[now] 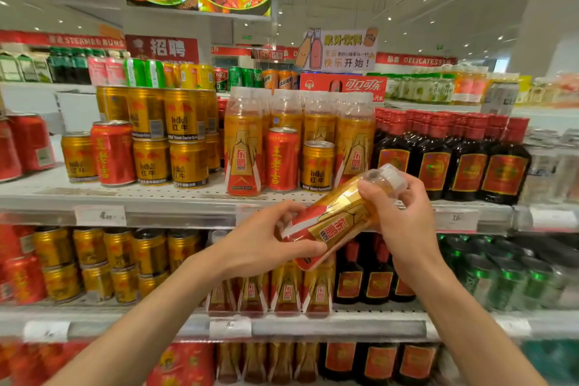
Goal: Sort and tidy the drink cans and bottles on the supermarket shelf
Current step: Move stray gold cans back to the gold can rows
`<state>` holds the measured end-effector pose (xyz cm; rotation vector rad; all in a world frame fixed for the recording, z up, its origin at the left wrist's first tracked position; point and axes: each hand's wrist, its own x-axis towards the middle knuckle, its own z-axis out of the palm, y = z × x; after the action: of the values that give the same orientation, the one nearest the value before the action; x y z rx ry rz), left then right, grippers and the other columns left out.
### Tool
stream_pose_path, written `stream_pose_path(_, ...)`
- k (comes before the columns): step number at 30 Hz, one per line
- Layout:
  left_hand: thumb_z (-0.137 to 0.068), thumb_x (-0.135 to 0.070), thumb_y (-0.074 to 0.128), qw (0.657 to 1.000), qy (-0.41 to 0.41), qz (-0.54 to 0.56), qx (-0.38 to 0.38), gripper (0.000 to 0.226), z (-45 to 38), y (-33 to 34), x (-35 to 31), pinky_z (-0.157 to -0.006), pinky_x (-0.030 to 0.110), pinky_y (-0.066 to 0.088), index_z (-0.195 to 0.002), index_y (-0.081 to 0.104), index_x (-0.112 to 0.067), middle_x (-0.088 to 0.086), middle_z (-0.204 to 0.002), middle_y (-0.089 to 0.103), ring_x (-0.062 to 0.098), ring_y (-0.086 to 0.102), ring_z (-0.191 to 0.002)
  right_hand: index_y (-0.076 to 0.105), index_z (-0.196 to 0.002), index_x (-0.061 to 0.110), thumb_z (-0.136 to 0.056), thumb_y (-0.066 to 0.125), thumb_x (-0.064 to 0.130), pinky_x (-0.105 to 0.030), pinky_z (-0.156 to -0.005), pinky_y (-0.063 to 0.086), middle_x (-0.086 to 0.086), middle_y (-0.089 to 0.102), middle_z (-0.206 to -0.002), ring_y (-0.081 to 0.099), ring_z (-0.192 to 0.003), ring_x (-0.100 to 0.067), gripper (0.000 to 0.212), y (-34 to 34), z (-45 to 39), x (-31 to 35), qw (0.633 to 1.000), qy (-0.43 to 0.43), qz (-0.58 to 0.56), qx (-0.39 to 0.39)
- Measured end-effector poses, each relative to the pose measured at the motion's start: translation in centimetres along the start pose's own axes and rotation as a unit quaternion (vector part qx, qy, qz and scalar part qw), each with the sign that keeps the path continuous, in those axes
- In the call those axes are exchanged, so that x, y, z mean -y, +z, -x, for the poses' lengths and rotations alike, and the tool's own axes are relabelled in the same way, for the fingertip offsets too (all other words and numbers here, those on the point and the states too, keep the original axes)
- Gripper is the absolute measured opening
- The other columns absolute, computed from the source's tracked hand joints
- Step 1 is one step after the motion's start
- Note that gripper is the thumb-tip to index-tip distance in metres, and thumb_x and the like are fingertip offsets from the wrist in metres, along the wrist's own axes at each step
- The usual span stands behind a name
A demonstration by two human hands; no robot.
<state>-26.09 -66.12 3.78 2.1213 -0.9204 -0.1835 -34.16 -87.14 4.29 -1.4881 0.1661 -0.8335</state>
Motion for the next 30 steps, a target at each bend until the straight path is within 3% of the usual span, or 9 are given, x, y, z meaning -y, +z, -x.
stream_pose_path(2, -0.081, -0.062, 0.075, 1.000, 0.010, -0.005, -0.005, 0.068, -0.6, 0.2, -0.3, -0.089, 0.024, 0.060, -0.140, 0.046, -0.043, -0.018, -0.116, 0.065, -0.001, 0.070, -0.097, 0.050, -0.128, 0.028, -0.083, 0.080, 0.032, -0.042, -0.072, 0.065, 0.000, 0.062, -0.117, 0.071, -0.100, -0.019, 0.054, 0.1, -0.7, 0.5, 1.000, -0.005, 0.003, 0.000)
stream_pose_path(8, -0.077, -0.061, 0.078, 0.999, 0.027, -0.016, -0.045, 0.068, -1.5, -1.1, -0.6, -0.071, 0.015, 0.059, -0.135, 0.054, -0.035, -0.017, -0.116, 0.068, -0.003, 0.070, -0.093, 0.053, -0.127, 0.026, -0.081, 0.080, 0.039, -0.030, -0.076, 0.060, 0.001, 0.064, -0.115, 0.067, -0.102, -0.013, 0.055, 1.7, -2.7, 1.7, 0.998, -0.019, 0.060, 0.019)
stream_pose_path(15, -0.078, -0.062, 0.078, 0.995, 0.011, -0.046, -0.091, 0.067, -1.3, -2.9, -0.1, -0.087, 0.034, 0.063, -0.133, 0.051, -0.034, -0.015, -0.119, 0.068, 0.003, 0.071, -0.099, 0.052, -0.130, 0.033, -0.084, 0.078, 0.043, -0.034, -0.085, 0.061, 0.006, 0.064, -0.120, 0.066, -0.106, -0.009, 0.053, 4.9, -4.5, 3.3, 0.984, -0.056, 0.093, 0.139)
stream_pose_path(18, -0.078, -0.063, 0.076, 0.991, 0.001, -0.037, -0.131, 0.071, -1.1, -3.0, 0.5, -0.094, 0.034, 0.060, -0.137, 0.051, -0.031, -0.014, -0.121, 0.067, 0.004, 0.068, -0.105, 0.043, -0.143, 0.037, -0.087, 0.065, 0.061, -0.039, -0.095, 0.057, 0.009, 0.058, -0.127, 0.061, -0.115, -0.010, 0.065, 5.4, -5.7, 4.0, 0.963, -0.077, 0.163, 0.198)
stream_pose_path(21, -0.080, -0.064, 0.073, 0.986, -0.012, -0.005, -0.165, 0.073, -1.0, -3.2, 0.9, -0.092, 0.027, 0.057, -0.139, 0.048, -0.029, -0.017, -0.119, 0.066, 0.004, 0.067, -0.106, 0.037, -0.152, 0.030, -0.101, 0.043, 0.055, -0.038, -0.094, 0.058, 0.005, 0.057, -0.130, 0.068, -0.103, -0.011, 0.057, 5.2, -6.8, 4.6, 0.950, -0.092, 0.200, 0.221)
stream_pose_path(23, -0.081, -0.064, 0.072, 0.982, -0.019, 0.016, -0.186, 0.072, -1.0, -3.4, 1.0, -0.089, 0.024, 0.054, -0.139, 0.049, -0.029, -0.021, -0.114, 0.064, 0.001, 0.066, -0.104, 0.046, -0.146, 0.023, -0.105, 0.039, 0.046, -0.040, -0.096, 0.056, 0.002, 0.056, -0.133, 0.069, -0.099, -0.012, 0.047, 4.8, -7.5, 3.9, 0.922, -0.158, 0.303, 0.183)
stream_pose_path(25, -0.081, -0.065, 0.071, 0.978, -0.023, 0.026, -0.208, 0.072, -1.3, -3.4, 1.0, -0.091, 0.026, 0.054, -0.139, 0.050, -0.028, -0.020, -0.115, 0.066, 0.001, 0.066, -0.104, 0.049, -0.143, 0.019, -0.105, 0.044, 0.041, -0.041, -0.100, 0.052, 0.002, 0.050, -0.138, 0.064, -0.106, -0.016, 0.044, 4.6, -7.9, 2.8, 0.863, -0.202, 0.430, 0.173)
stream_pose_path(27, -0.080, -0.067, 0.069, 0.972, -0.026, 0.031, -0.230, 0.076, -1.5, -3.3, 0.9, -0.096, 0.029, 0.053, -0.142, 0.049, -0.027, -0.013, -0.123, 0.067, 0.005, 0.066, -0.108, 0.044, -0.146, 0.019, -0.102, 0.052, 0.039, -0.040, -0.090, 0.056, 0.002, 0.041, -0.145, 0.066, -0.093, -0.017, 0.049, 4.8, -8.0, 1.6, 0.815, -0.208, 0.503, 0.195)
stream_pose_path(30, -0.078, -0.071, 0.068, 0.963, -0.027, 0.019, -0.268, 0.090, -1.8, -3.1, 1.0, -0.102, 0.030, 0.047, -0.150, 0.045, -0.023, -0.008, -0.139, 0.061, 0.008, 0.058, -0.116, 0.041, -0.141, 0.020, -0.097, 0.060, 0.039, -0.042, -0.081, 0.058, 0.002, 0.039, -0.142, 0.066, -0.078, -0.015, 0.051, 5.1, -8.2, 0.9, 0.809, -0.219, 0.512, 0.189)
